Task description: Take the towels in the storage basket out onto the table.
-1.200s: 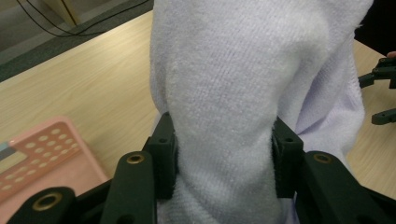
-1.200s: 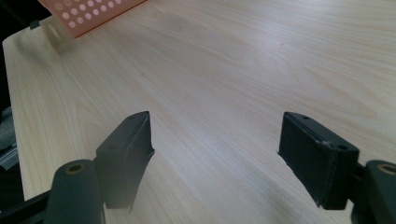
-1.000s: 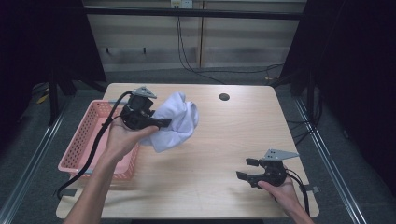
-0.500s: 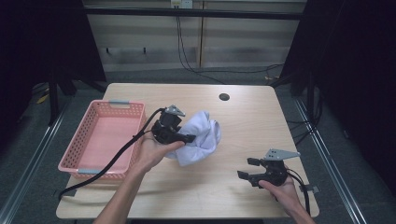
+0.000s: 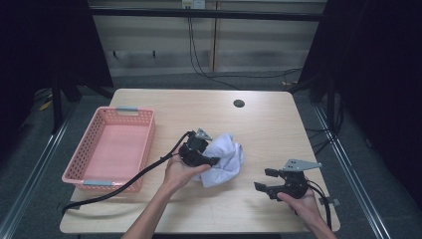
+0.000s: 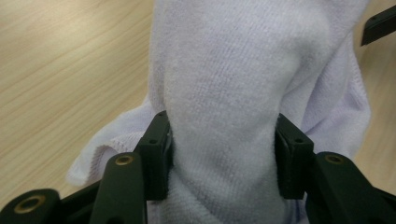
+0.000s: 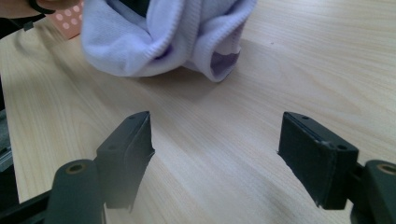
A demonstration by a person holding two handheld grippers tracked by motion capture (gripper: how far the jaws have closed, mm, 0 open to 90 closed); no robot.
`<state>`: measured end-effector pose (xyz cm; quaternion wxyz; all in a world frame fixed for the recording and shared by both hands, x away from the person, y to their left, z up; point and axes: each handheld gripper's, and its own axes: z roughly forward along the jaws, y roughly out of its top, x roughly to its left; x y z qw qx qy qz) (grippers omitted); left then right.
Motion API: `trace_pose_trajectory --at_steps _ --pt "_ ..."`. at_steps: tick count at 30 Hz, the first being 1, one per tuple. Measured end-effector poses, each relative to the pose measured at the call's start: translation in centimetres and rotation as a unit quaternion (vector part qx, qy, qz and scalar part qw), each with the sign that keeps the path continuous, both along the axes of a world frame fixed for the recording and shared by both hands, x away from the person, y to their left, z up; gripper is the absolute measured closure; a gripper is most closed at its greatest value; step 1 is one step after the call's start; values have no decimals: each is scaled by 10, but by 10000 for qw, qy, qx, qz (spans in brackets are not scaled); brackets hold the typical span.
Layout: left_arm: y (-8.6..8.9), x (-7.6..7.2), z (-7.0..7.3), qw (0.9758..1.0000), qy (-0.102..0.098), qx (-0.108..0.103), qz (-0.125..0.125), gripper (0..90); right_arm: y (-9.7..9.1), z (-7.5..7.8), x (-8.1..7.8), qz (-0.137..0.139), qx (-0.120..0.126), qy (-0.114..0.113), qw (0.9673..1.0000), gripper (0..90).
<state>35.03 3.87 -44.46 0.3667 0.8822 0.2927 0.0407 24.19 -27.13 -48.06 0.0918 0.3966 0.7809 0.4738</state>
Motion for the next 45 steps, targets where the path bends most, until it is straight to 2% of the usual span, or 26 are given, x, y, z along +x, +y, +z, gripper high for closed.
trace_pose_trajectory --at_steps 7,10,13,14,15,17,18,19,20,21,23,26,27,28,29,30,34,36,38,39,40,41,42,43,44,45 --pt "-2 0 -7 9998 -33 -174 -97 358 1 1 0 -9 -30 -26 10000 257" --pt "1 -1 -2 9996 -43 -261 -74 243 1 2 0 -5 -8 -67 10000 257" --pt "9 -10 12 9993 -198 -310 -105 157 1 10 -2 -40 30 -186 9998 255" --pt "9 -10 12 9993 -198 -310 -105 161 1 10 -2 -40 30 -186 9998 255" --pt "18 -16 18 9984 -302 -446 -151 162 5 16 -3 10 71 -242 9997 256" --pt "28 -21 23 9974 -267 -672 6 182 14 21 -3 91 69 -297 9995 256" --pt "28 -21 23 9974 -267 -672 6 178 14 21 -3 91 69 -297 9995 256" --pt "39 -27 25 9965 -303 -778 86 193 25 25 -2 217 33 -346 9992 272" --pt "39 -27 25 9965 -303 -778 86 207 31 27 -2 316 30 -371 9988 318" --pt "51 -33 26 9956 -367 -853 155 229 38 28 -1 470 37 -377 9982 339" --pt "57 -38 26 9948 -373 -926 180 270 45 30 0 538 10 -400 9978 341" --pt "69 -48 25 9946 -359 -921 300 325 66 32 6 792 -14 -387 9961 371" --pt "77 -56 24 9941 -274 -1005 295 374 79 34 11 920 -104 -419 9948 385" --pt "77 -56 24 9941 -274 -1005 295 387 86 35 14 973 -85 -397 9944 400" --pt "82 -64 22 9954 -373 -810 358 400 92 36 16 1027 -109 -395 9939 411" --pt "85 -70 19 9952 -381 -795 429 413 98 36 19 1077 -146 -398 9933 419" --pt "91 -81 11 9943 -376 -870 486 457 114 35 30 1125 -158 -413 9927 487" --pt "89 -84 6 9935 -293 -970 526 462 123 33 37 1173 -106 -422 9921 611" --pt "86 -83 2 9935 -405 -884 590 453 130 30 43 1155 -185 -403 9923 625" --pt "80 -77 -2 9951 -477 -694 509 435 133 26 46 1191 -146 -309 9923 631" --pt "80 -77 -2 9951 -477 -694 509 425 133 26 46 1191 -146 -309 9923 631" --pt "75 -68 -10 9957 -480 -582 533 414 134 24 48 1224 -195 -274 9919 688" --pt "75 -68 -10 9957 -480 -582 533 412 134 24 48 1224 -195 -274 9919 688" --pt "70 -60 -17 9962 -337 -605 520 409 132 23 49 1233 -177 -251 9919 793" --pt "70 -60 -17 9962 -337 -605 520 411 132 23 49 1233 -177 -251 9919 793" --pt "65 -57 -21 9969 -396 -473 489 411 130 23 50 1222 -169 -230 9921 852"
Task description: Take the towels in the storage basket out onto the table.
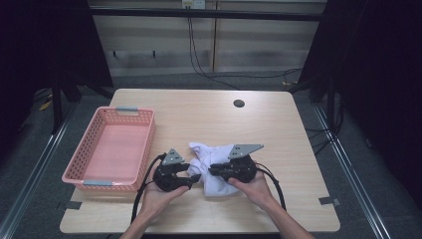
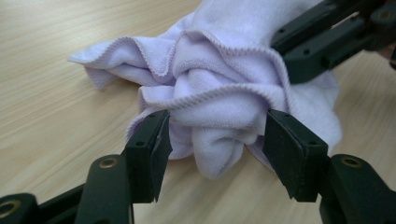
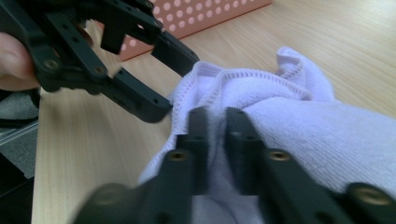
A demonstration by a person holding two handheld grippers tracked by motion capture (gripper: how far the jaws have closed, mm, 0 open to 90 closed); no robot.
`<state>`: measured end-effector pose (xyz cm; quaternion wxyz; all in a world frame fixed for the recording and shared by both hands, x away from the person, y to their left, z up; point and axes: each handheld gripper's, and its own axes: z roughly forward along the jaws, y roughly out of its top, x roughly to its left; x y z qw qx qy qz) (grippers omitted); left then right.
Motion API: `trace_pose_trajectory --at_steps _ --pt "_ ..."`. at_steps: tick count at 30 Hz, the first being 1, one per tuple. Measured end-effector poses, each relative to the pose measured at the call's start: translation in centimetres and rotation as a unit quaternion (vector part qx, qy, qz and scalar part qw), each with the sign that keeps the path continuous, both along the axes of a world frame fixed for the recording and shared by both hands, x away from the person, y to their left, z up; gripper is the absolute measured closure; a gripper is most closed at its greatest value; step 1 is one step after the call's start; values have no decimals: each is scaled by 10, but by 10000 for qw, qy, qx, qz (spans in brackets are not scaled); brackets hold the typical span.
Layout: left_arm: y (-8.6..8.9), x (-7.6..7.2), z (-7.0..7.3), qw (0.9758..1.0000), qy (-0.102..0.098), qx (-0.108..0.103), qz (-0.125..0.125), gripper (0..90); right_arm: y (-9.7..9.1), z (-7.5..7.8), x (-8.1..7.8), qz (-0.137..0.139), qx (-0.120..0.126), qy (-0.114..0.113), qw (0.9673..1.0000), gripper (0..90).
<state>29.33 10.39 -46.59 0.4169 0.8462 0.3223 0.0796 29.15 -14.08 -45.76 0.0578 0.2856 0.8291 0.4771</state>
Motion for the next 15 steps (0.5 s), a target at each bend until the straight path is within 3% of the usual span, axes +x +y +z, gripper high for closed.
trace_pose_trajectory --at_steps 2,5,10,15 --pt "-2 4 -4 9999 76 -99 -116 578 -2 -1 1 -80 35 42 10000 892" --pt "-2 5 -3 9994 88 -264 -190 761 -8 6 0 -217 55 -36 9997 897" --pt "3 3 1 9991 51 -355 -247 764 -26 16 -1 -460 230 -170 9985 897" --pt "5 1 6 9988 11 -410 -281 770 -51 35 2 -898 497 -399 9939 898"
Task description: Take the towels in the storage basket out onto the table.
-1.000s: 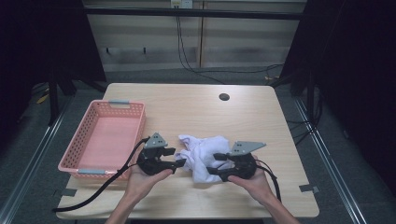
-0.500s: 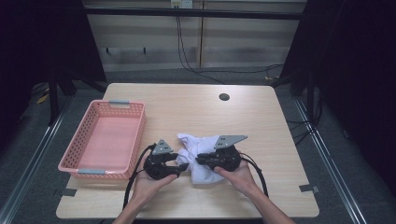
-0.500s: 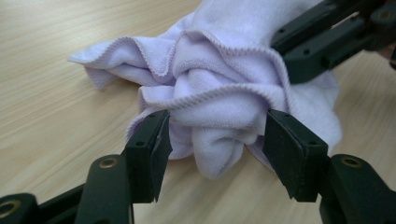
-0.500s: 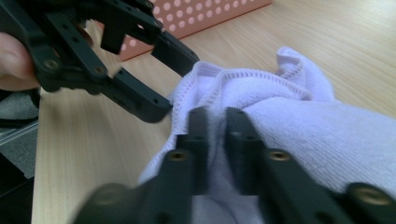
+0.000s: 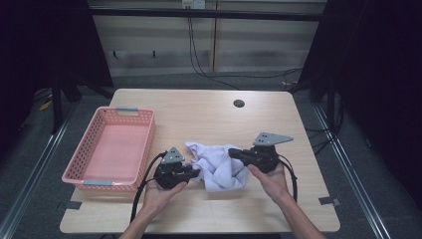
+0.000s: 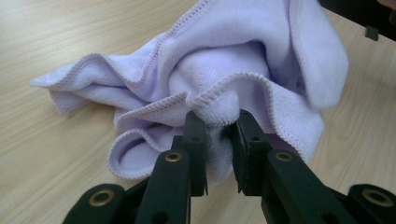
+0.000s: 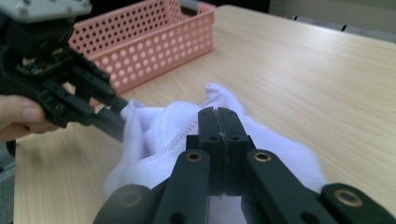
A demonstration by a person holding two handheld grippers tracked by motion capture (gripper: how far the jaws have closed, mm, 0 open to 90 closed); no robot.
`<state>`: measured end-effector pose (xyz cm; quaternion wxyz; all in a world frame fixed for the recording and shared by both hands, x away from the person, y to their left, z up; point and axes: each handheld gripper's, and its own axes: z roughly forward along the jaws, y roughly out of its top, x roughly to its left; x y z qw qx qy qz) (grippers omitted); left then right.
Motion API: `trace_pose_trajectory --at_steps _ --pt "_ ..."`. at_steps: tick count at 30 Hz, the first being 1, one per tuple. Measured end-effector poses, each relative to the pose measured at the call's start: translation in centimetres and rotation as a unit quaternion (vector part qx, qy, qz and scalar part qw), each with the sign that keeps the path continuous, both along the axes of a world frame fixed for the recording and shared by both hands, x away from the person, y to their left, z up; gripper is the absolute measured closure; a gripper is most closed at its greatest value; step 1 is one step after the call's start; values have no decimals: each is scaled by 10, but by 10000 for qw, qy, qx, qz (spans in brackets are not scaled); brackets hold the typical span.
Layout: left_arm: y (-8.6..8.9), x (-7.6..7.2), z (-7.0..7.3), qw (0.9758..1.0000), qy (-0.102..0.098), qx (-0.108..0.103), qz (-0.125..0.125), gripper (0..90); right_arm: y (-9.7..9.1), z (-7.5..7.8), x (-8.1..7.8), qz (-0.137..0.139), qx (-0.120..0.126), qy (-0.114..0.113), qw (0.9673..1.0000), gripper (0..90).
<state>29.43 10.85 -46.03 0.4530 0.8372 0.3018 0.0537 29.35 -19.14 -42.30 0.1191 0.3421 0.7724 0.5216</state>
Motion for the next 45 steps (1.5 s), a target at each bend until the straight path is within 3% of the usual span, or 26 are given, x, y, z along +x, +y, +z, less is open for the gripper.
trace_pose_trajectory --at_steps 2,3,4,5,6,8,11,12,14,15,16,17,22,23,25,26,27,29,32,36,38,40,42,43,44,45 --pt "1 0 1 10000 -11 -12 9 770 -5 1 1 6 40 13 10000 891" --pt "0 0 0 10000 -28 40 -7 770 -9 0 2 114 116 52 9999 846" --pt "-2 1 -2 10000 19 21 -13 774 -11 -4 2 209 244 161 9994 588" --pt "-2 1 -2 10000 19 21 -13 776 -11 -4 2 209 244 161 9994 588" --pt "-3 2 -2 10000 19 -23 -26 776 -8 -5 2 297 219 200 9991 519" --pt "-5 3 -2 10000 -12 22 -25 778 4 -11 2 375 75 232 9990 367" --pt "-7 2 -3 10000 1 28 -67 777 28 -22 8 351 -485 340 9976 346" --pt "-7 2 -3 10000 1 28 -67 777 33 -26 10 327 -581 356 9971 358" --pt "-6 2 -3 10000 -17 35 -66 779 36 -31 12 216 -746 329 9964 633" --pt "-5 2 -2 10000 -14 10 -51 779 36 -31 12 216 -746 329 9964 633" --pt "-1 2 1 9999 -6 -112 -56 783 32 -30 16 171 -701 379 9967 826" --pt "0 2 4 9998 -33 -172 -52 784 28 -27 17 141 -591 338 9976 846" --pt "9 -2 20 9993 -195 -328 -14 786 4 -6 20 -237 -381 106 9989 855" --pt "15 -3 30 9987 -278 -436 25 786 -13 5 24 -456 -317 26 9985 859" --pt "17 -3 35 9985 -329 -437 52 786 -30 16 29 -727 -278 -52 9970 861" --pt "19 -2 40 9983 -390 -428 69 786 -30 16 29 -727 -278 -52 9970 861" --pt "24 -1 52 9975 -463 -524 107 788 -50 27 35 -993 -222 -146 9947 861" --pt "28 -1 59 9969 -553 -550 127 788 -58 30 37 -1094 -177 -157 9937 861" --pt "32 -4 76 9946 -688 -768 99 789 -95 38 48 -1399 154 -179 9899 862" --pt "22 -10 78 9953 -716 -653 -15 780 -104 37 54 -1472 74 -169 9889 862" --pt "15 -15 72 9963 -628 -552 -217 757 -102 28 56 -1549 -177 -173 9876 861" --pt "12 -21 63 9956 -548 -683 -323 748 -105 16 59 -1611 -333 -46 9864 861" --pt "13 -23 62 9952 -525 -735 -379 814 -108 10 61 -1643 -401 7 9856 861" --pt "14 -25 60 9956 -580 -612 -413 850 -115 -2 63 -1733 -468 121 9837 860" --pt "14 -25 60 9956 -580 -612 -413 866 -115 -2 63 -1733 -468 121 9837 860" --pt "14 -25 58 9960 -480 -614 -438 866 -119 -6 65 -1768 -467 157 9830 859"
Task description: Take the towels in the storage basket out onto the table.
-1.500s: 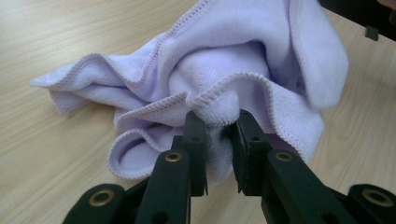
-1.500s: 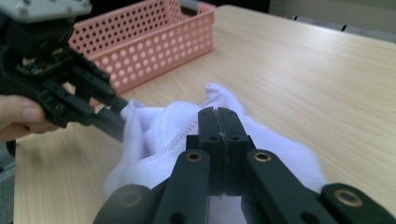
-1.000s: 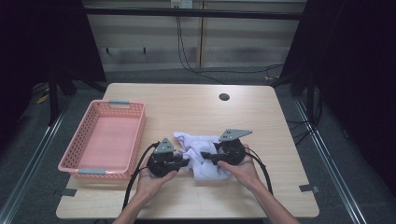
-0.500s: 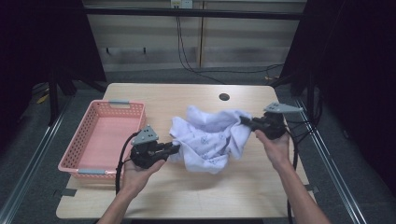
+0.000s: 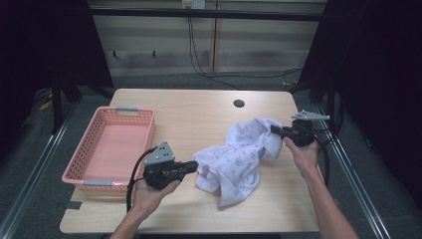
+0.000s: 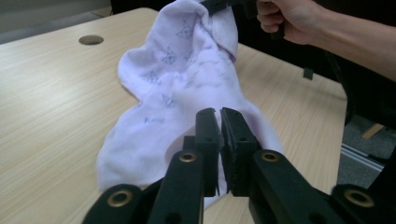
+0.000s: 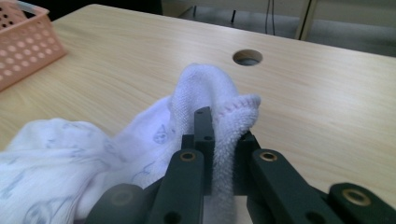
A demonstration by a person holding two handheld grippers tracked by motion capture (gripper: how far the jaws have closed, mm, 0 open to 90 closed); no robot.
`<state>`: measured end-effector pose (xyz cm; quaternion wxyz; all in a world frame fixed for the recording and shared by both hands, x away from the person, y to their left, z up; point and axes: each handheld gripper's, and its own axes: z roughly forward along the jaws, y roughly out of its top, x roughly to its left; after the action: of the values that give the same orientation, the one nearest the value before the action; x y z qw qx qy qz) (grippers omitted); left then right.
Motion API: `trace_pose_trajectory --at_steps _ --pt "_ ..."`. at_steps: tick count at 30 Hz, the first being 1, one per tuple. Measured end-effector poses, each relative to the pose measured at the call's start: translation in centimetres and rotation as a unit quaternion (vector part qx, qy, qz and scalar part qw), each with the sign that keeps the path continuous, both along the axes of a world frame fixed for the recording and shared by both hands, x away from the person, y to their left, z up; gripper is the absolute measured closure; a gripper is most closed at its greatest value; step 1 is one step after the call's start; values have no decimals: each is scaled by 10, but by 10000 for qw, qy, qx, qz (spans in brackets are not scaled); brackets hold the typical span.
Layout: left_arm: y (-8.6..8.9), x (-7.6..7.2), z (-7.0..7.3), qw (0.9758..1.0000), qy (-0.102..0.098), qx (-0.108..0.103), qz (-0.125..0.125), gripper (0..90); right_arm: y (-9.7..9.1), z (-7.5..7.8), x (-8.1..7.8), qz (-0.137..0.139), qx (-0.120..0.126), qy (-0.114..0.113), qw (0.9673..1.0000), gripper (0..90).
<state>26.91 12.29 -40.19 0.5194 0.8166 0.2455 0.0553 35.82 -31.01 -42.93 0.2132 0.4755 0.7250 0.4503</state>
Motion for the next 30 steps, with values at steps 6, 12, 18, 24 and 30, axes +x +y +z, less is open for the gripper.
trace_pose_trajectory --at_steps 6,12,18,24,30 --pt "-7 6 -26 9991 377 210 -37 712 -12 -9 -5 -236 -111 113 9996 460" --pt "-20 25 -65 9957 746 549 -10 706 8 2 -44 162 -166 -40 9997 384" --pt "-36 31 -87 9925 831 888 -109 742 10 9 -66 244 -231 -166 9993 360" --pt "-44 30 -98 9899 752 1203 3 877 4 16 -79 351 93 -165 9992 343" --pt "-35 22 -94 9864 780 1440 100 891 43 -9 -111 1232 372 190 9915 349"
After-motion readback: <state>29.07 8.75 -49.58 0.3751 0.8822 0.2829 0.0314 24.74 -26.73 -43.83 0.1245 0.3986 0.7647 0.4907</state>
